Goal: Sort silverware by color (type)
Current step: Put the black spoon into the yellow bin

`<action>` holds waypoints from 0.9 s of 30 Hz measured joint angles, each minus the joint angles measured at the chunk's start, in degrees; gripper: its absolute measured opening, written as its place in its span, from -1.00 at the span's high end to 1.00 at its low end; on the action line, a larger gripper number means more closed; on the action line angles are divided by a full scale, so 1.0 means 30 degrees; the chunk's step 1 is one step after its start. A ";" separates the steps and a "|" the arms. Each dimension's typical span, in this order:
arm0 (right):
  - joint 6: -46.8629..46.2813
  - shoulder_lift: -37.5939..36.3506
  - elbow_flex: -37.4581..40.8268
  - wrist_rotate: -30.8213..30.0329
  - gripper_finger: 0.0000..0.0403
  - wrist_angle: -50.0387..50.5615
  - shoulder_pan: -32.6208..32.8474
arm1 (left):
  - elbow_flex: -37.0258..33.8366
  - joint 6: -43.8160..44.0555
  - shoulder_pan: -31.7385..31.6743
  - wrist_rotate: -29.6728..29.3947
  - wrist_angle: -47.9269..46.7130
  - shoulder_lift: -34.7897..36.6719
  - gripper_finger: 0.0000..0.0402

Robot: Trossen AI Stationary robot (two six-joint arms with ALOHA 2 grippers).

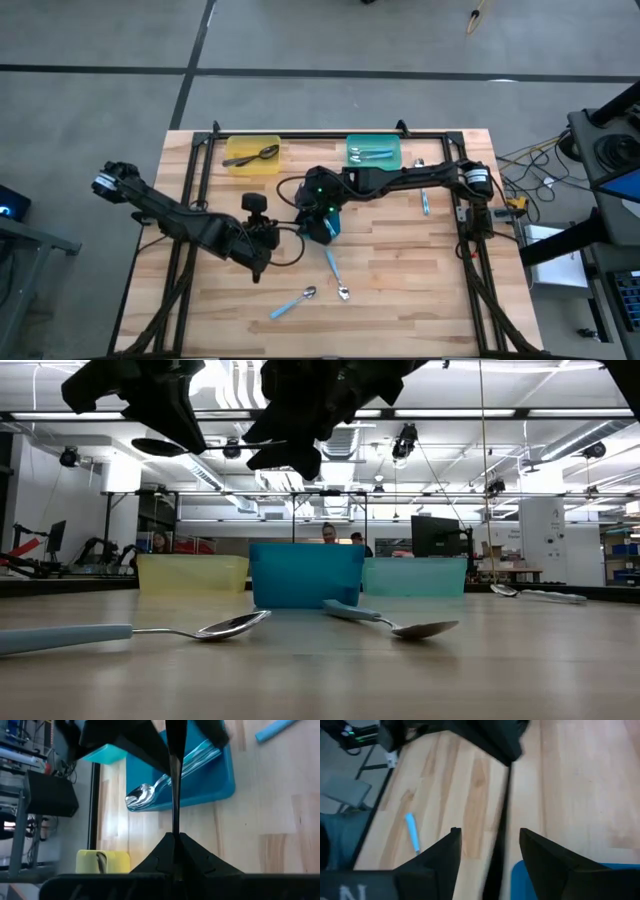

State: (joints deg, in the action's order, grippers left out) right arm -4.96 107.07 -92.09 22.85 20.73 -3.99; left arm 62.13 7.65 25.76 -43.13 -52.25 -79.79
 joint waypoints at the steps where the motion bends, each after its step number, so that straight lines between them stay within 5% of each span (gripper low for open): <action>1: 0.0070 0.0000 0.0000 -0.0239 0.10 0.0000 -0.0006 | 0.0006 -0.0049 0.0000 0.0000 0.0022 0.0000 1.00; 13: 0.1173 0.0000 0.0010 -0.0585 0.90 0.0007 0.0000 | 0.0006 -0.0391 0.0004 0.0050 0.0627 0.0000 1.00; 20: 0.1232 -0.0002 0.0022 -0.0616 0.95 0.0011 -0.0040 | 0.0003 -0.0548 0.0002 -0.0513 0.0707 0.0012 0.99; 27: 0.1795 -0.0007 0.0050 -0.0534 0.96 -0.0026 -0.0073 | 0.0006 -0.0967 -0.0015 -0.0954 0.0743 0.0320 0.75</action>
State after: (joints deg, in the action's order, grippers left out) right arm 0.43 107.04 -91.95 21.25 20.65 -4.21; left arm 62.15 4.75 25.71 -46.00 -50.02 -78.83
